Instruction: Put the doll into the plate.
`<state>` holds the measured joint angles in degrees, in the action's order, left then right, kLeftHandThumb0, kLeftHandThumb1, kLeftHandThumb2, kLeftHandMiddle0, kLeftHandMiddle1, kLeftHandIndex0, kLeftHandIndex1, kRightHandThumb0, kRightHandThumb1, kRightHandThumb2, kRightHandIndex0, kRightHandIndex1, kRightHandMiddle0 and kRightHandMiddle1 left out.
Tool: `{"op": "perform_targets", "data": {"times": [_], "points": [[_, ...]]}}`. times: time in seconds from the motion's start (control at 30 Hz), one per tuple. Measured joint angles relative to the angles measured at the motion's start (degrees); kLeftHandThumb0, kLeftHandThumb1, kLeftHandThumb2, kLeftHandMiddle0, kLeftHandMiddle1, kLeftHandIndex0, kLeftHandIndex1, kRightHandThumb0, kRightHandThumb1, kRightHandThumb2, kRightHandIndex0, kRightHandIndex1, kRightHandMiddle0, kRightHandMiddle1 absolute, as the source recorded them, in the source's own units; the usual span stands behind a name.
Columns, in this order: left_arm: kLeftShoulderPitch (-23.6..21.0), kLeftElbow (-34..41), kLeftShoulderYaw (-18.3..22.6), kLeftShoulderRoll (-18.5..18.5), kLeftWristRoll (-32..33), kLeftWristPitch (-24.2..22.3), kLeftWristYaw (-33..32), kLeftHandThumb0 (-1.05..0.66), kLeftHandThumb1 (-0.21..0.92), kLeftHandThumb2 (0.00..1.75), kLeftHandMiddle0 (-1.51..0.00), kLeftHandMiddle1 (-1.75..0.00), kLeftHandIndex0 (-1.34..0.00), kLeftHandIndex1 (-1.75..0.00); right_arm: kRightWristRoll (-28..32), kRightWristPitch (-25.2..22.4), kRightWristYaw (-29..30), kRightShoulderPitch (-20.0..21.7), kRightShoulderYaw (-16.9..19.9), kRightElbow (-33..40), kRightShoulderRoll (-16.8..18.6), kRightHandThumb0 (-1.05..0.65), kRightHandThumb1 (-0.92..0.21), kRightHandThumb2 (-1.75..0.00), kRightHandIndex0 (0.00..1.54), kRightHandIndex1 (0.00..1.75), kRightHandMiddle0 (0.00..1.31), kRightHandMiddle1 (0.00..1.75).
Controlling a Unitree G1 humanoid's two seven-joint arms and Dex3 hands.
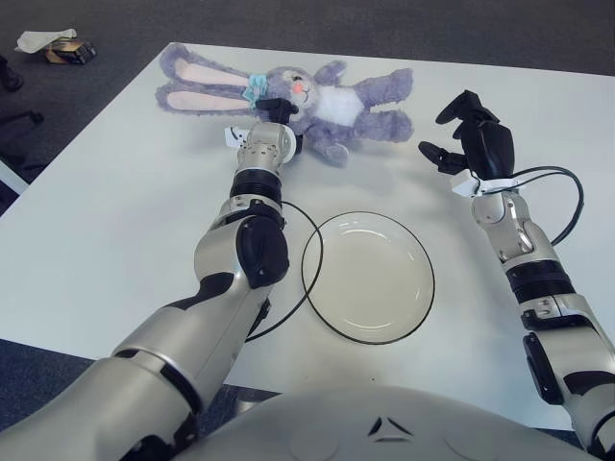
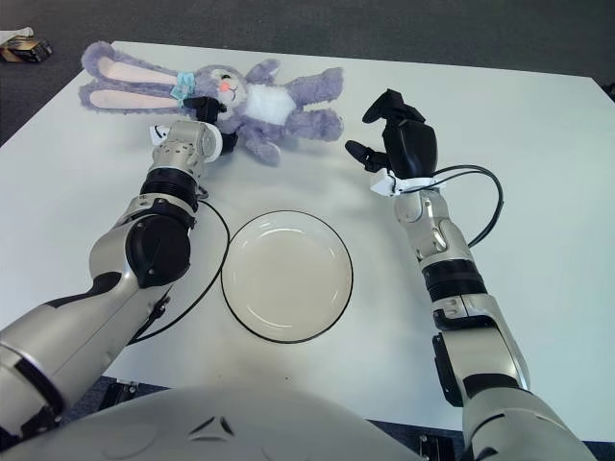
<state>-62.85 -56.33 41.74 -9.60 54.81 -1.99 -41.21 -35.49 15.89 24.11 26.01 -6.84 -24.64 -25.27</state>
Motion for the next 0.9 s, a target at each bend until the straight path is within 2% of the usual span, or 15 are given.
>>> {"op": "perform_targets", "data": {"times": [0.23, 0.37, 0.5, 0.57, 0.7, 0.8, 0.9], "points": [[0.67, 6.61, -4.79, 0.01, -2.13, -4.79, -4.88, 0.00, -0.05, 1.73, -0.89, -1.73, -0.65, -1.75, -0.66, -0.27, 0.00, 0.03, -0.69, -0.65, 0.01, -0.01, -0.92, -0.50, 0.33, 1.57, 0.03, 1.75], [2.48, 11.09, -8.79, 0.19, -2.96, -10.58, -3.96, 0.00, -0.04, 1.71, -0.89, -1.68, -0.66, -1.75, -0.85, -0.37, 0.01, 0.26, -1.03, -1.71, 0.06, -0.01, -0.92, -0.50, 0.32, 1.58, 0.03, 1.75], [5.36, 16.11, -12.71, 0.61, -3.33, -16.96, -1.93, 0.00, 0.08, 1.56, -0.72, -1.67, -0.65, -1.75, -1.00, -0.53, 0.06, 0.48, -1.17, -2.59, 0.14, -0.01, -0.92, -0.51, 0.31, 1.59, 0.02, 1.75], [6.93, 18.68, -14.52, 0.81, -3.40, -20.04, -1.31, -0.01, 0.21, 1.43, -0.61, -1.72, -0.56, -1.73, -1.04, -0.58, 0.27, 0.57, -1.21, -2.93, 0.17, -0.01, -0.92, -0.51, 0.31, 1.60, 0.02, 1.75], [11.04, 25.69, -19.08, 1.19, -3.39, -27.12, 0.46, -0.01, 0.41, 1.19, -0.51, -1.74, -0.38, -1.69, -1.08, -0.65, 0.88, 0.97, -1.25, -3.71, 0.27, -0.01, -0.92, -0.51, 0.31, 1.60, 0.02, 1.75], [15.52, 32.73, -22.20, 1.44, -2.40, -33.51, 2.17, -0.51, 0.51, 0.99, -0.29, -1.74, -0.12, -1.68, -1.09, -0.71, 1.05, 1.30, -1.28, -4.00, 0.28, -0.01, -0.92, -0.52, 0.31, 1.61, 0.01, 1.75], [20.47, 39.22, -24.68, 1.46, -0.68, -39.86, 4.56, -0.72, 0.55, 0.89, -0.16, -1.75, -0.04, -1.64, -1.08, -1.04, 1.08, 1.67, -1.28, -4.30, 0.28, -0.01, -0.92, -0.52, 0.31, 1.61, 0.01, 1.75]]}}
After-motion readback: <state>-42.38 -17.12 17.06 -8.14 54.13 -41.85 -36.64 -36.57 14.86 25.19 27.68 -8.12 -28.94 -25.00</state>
